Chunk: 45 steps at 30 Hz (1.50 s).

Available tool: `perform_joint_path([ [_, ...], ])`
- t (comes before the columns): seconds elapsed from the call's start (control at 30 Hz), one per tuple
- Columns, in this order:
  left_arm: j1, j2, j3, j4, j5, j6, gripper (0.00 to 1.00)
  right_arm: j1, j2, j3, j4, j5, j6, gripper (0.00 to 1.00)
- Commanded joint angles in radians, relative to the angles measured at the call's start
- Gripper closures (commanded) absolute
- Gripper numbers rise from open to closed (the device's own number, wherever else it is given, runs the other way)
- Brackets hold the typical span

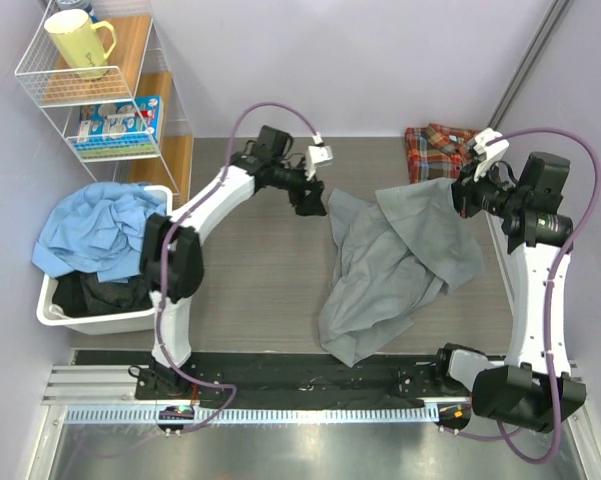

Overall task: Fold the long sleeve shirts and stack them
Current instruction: Flatten the shirt out

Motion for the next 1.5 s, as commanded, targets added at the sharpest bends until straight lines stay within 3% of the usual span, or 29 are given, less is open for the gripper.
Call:
perform_joint_path([
  [0.0,-0.061,0.193,0.246,0.077,-0.1,0.169,0.28,-0.003,-0.079,0.031,-0.125,0.141,-0.111,0.99],
  [0.2,-0.162,0.477,0.542,0.002,-0.379,0.206,0.3,-0.003,-0.156,-0.006,-0.162,0.334,-0.124,0.99],
  [0.3,-0.195,0.543,0.58,-0.078,-0.445,0.258,0.34,-0.003,-0.185,-0.027,-0.173,0.437,-0.134,0.99],
  [0.33,-0.208,0.552,0.58,-0.1,-0.477,0.287,0.36,-0.003,-0.188,-0.036,-0.176,0.457,-0.14,0.99],
  [0.43,-0.235,0.571,0.575,-0.22,-0.604,0.335,0.6,-0.005,-0.182,-0.069,-0.176,0.523,-0.154,0.99],
  [0.47,-0.233,0.564,0.563,-0.25,-0.62,0.335,0.71,-0.003,-0.177,-0.085,-0.173,0.528,-0.16,0.99],
  [0.53,-0.213,0.516,0.508,-0.328,-0.648,0.335,0.78,-0.003,-0.163,-0.102,-0.163,0.531,-0.182,0.99],
  [0.57,-0.203,0.489,0.398,-0.336,-0.663,0.336,0.83,-0.003,-0.154,-0.115,-0.151,0.529,-0.185,0.99],
  [0.67,-0.134,0.339,0.142,-0.304,-0.731,0.344,0.87,-0.003,-0.093,-0.119,-0.136,0.499,-0.203,0.99],
  [0.73,-0.054,0.261,0.063,-0.31,-0.742,0.336,0.88,-0.003,-0.044,-0.121,-0.124,0.442,-0.211,0.99],
  [0.9,0.112,0.172,0.027,-0.42,-0.668,0.274,0.89,-0.003,0.097,-0.096,-0.125,0.308,-0.246,0.99],
  [1.1,0.176,0.123,0.082,-0.489,-0.552,0.188,0.89,-0.005,0.225,-0.047,-0.162,0.278,-0.279,0.99],
  [1.17,0.186,0.075,0.093,-0.522,-0.443,0.194,0.8,-0.005,0.228,-0.037,-0.183,0.238,-0.276,0.99],
  [1.2,0.184,0.043,0.058,-0.516,-0.313,0.189,0.72,-0.005,0.223,-0.037,-0.185,0.226,-0.268,0.99],
  [1.3,0.167,-0.07,-0.058,-0.473,-0.124,0.172,0.62,-0.005,0.206,-0.026,-0.174,0.205,-0.246,0.99],
  [1.47,0.118,-0.184,-0.273,-0.346,-0.024,0.177,0.56,-0.005,0.197,0.012,-0.173,0.192,-0.22,0.99],
])
